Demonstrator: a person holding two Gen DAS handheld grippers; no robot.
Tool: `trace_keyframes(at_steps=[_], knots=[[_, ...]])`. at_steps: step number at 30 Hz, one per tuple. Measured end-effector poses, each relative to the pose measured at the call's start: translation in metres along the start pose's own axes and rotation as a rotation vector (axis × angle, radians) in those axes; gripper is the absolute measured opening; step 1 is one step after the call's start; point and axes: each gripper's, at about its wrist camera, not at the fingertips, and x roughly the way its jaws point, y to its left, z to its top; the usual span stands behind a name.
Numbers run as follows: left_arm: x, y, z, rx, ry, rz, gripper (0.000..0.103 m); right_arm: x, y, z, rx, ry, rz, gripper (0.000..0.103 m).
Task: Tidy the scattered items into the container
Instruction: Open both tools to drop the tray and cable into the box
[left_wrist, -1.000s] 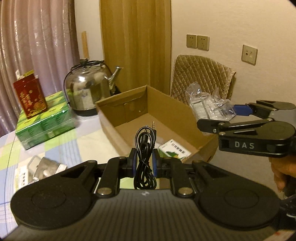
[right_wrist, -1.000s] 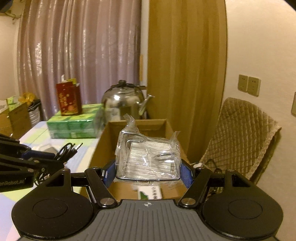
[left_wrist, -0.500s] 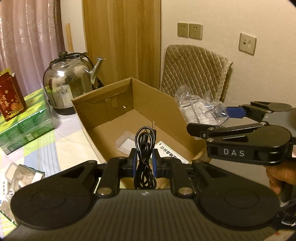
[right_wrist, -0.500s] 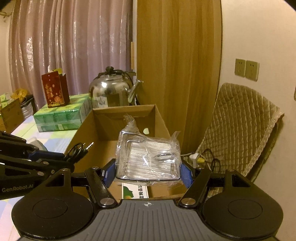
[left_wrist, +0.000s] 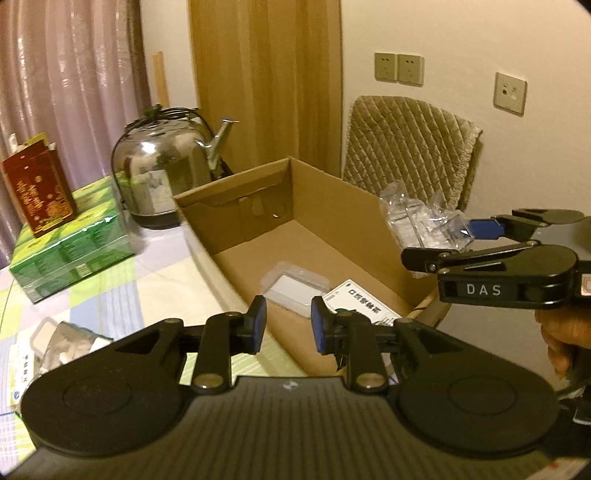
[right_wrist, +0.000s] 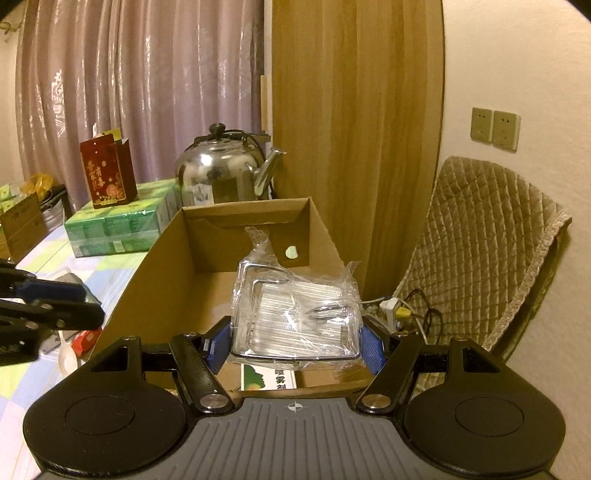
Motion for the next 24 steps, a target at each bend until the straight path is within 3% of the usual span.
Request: trace_keyframes(at_steps=[14, 24], knots=[[-0.014, 0.018, -0.01, -0.054, -0.002, 0.021, 0.028, 0.02, 0.016, 0.003, -0.021, 0.053, 0.056, 0.07], [-0.024, 0.03, -0.024, -0.092, 0.006, 0.041, 0.032, -0.001, 0.022, -0.009, -0.018, 0.027, 0.045, 0.078]])
